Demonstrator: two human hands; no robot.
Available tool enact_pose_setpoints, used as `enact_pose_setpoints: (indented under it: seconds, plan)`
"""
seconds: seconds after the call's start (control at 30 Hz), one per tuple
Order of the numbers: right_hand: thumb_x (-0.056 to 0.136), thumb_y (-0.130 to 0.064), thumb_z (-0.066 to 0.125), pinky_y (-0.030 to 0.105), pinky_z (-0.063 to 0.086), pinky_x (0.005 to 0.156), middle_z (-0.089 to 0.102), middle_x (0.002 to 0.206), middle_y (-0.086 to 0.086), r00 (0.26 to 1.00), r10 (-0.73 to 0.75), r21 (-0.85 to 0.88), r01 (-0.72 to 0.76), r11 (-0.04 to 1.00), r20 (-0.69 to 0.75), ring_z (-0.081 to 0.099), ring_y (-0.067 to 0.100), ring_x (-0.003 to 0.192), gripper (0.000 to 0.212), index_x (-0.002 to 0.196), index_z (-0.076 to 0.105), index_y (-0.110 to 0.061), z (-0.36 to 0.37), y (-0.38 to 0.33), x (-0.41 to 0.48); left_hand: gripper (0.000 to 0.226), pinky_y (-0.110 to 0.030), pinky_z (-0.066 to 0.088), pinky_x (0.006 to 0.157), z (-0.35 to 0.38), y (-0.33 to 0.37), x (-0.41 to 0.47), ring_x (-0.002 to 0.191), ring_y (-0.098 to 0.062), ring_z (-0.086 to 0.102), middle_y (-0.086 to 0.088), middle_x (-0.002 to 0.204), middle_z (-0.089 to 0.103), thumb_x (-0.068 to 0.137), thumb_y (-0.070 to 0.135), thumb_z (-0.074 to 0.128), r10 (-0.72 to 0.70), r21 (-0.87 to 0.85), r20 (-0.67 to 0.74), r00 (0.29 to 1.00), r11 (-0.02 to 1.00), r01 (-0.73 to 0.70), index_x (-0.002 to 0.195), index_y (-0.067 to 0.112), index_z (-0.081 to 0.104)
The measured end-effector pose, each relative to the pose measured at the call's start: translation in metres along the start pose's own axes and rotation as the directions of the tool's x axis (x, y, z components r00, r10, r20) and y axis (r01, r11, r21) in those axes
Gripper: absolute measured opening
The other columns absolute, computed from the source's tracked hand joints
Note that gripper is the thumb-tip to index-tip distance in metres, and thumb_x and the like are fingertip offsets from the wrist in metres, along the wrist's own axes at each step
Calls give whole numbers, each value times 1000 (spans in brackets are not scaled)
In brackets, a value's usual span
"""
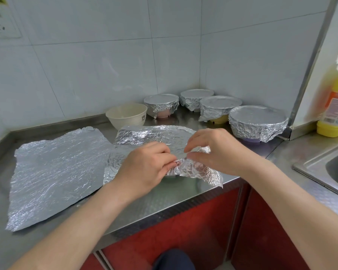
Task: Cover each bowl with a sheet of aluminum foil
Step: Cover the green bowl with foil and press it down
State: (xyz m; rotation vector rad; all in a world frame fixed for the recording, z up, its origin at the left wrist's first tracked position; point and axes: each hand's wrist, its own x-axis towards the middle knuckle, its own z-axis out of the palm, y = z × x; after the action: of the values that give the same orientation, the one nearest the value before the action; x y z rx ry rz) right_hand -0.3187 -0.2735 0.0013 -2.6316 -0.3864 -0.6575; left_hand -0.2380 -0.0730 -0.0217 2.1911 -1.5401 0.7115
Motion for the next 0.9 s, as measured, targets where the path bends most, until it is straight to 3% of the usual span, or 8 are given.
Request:
enact_pose_setpoints:
  seconds: [0.07, 0.2, 0.37, 0.5, 0.6, 0.67, 0.77, 0.9]
  plan:
    - [79, -24, 77, 31, 48, 81, 70, 91, -5, 1000, -19, -24, 19, 1000, -2, 62, 12, 85, 9, 88, 78, -21, 8, -5, -1, 30, -32, 51, 61, 0, 2, 1, 73, -17, 57, 5, 78, 62, 87, 36, 52, -11, -10, -6, 1000, 1000, 11, 86, 17, 75]
    - [74, -14, 79, 39, 51, 68, 65, 79, 0, 996, -64, -106, 58, 993, -54, 59, 22, 78, 8, 78, 73, -15, 24, -5, -2, 32, -32, 50, 62, 1, 4, 2, 72, -17, 57, 5, 78, 63, 86, 37, 50, -28, -42, 17, 999, 999, 29, 86, 16, 75]
    - [60, -5, 87, 24, 39, 57, 59, 69, -2, 982, -180, -260, 161, 952, -53, 54, 21, 66, 25, 73, 68, -15, 31, -5, 1, 33, -32, 50, 63, 0, 4, 3, 71, -16, 57, 5, 76, 62, 85, 38, 50, -63, -73, 12, 998, 995, 64, 86, 17, 76]
    - [65, -2, 83, 23, 39, 60, 60, 72, -1, 972, -227, -255, 205, 945, -58, 54, 21, 68, 21, 75, 68, -12, 29, 0, -1, 22, -34, 51, 64, -1, 10, 3, 72, -16, 58, 5, 77, 63, 83, 32, 60, -106, -82, 6, 994, 991, 106, 87, 18, 76]
    - [73, -8, 72, 36, 52, 60, 62, 75, 0, 982, -184, -186, 175, 967, -34, 57, 24, 72, 7, 77, 69, -12, 22, 4, -5, 15, -32, 51, 73, -5, 15, 0, 82, -14, 60, 7, 87, 67, 84, 25, 66, -151, -117, -3, 989, 982, 150, 94, 19, 76]
    - [76, -11, 70, 41, 53, 69, 65, 81, -2, 994, -104, -124, 100, 987, -28, 60, 24, 79, 5, 80, 72, -14, 13, 4, -7, 11, -30, 48, 75, -10, 14, -1, 83, -11, 58, 10, 88, 67, 84, 24, 72, -196, -136, -10, 981, 972, 192, 93, 22, 77]
    - [80, -15, 75, 34, 46, 87, 65, 94, -6, 1000, 3, -52, -4, 999, -18, 60, 16, 94, 10, 90, 75, -18, 2, 2, -8, 8, -28, 47, 74, -14, 11, -1, 80, -8, 58, 13, 86, 66, 81, 28, 75, -248, -146, -8, 969, 959, 245, 88, 26, 77]
    - [81, -16, 75, 30, 47, 80, 68, 87, -6, 996, -19, -13, 18, 1000, -87, 61, 13, 85, 5, 85, 76, -18, 11, -10, -5, 15, -35, 52, 71, -12, 9, -1, 78, -14, 62, 10, 82, 68, 82, 34, 67, -187, -105, 10, 982, 977, 187, 86, 23, 77]
